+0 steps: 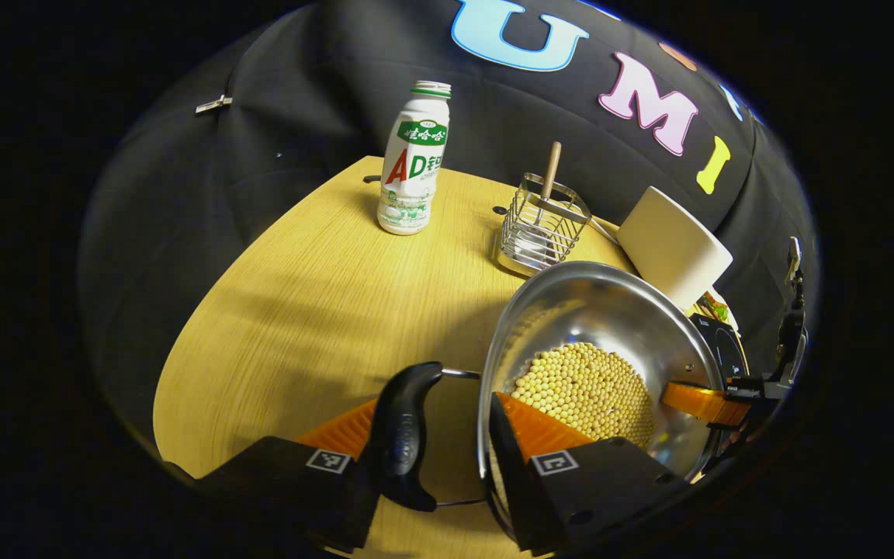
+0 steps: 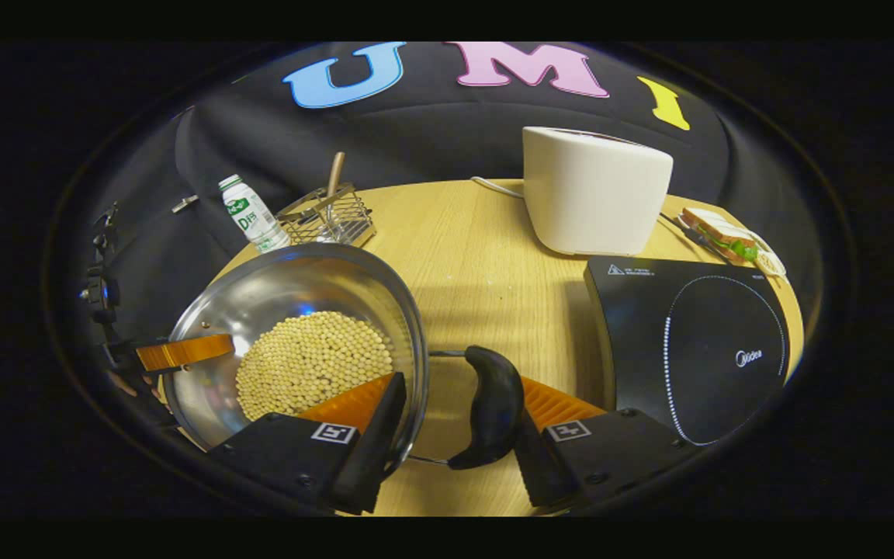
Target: First push the handle of the pot to place it horizontally, then grasp the pot with both hands and set it on the induction cooktop.
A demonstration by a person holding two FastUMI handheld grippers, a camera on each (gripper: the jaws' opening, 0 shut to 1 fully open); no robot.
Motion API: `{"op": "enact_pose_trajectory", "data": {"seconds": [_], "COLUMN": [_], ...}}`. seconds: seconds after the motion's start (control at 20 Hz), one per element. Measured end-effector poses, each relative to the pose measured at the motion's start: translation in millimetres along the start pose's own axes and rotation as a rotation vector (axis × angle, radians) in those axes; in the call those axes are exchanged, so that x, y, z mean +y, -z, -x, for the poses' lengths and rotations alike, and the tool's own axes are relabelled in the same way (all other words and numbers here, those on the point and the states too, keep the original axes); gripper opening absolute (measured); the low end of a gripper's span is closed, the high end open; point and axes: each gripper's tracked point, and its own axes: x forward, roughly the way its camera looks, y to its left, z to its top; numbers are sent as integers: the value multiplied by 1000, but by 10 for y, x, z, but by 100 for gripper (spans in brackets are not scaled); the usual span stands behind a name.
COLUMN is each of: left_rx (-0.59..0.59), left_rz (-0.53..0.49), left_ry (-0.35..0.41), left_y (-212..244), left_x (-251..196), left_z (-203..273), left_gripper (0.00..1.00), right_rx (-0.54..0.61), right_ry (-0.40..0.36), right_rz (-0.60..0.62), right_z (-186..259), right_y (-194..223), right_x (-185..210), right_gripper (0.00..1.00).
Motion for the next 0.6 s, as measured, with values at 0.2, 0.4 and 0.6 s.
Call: {"op": "enact_pose_trajectory", "data": {"seconds": [0.2,0.4,0.6], "left_rx": [16,7,6], "left_rz": [4,11,12], "left_ry": [2,12,8], "left_y": [37,23,21], "left_x": [12,11,8], "left_z": [-23,-25,-27], "left_gripper": [68,66,64], "right_rx": [-15,15,31], "right_ry": [13,9,11], "right_rz": [-16,-74,-127], "right_z": [-14,-8,-2], "right_y": [14,13,11], "right_x": [3,1,8], "right_gripper": [74,68,62]}}
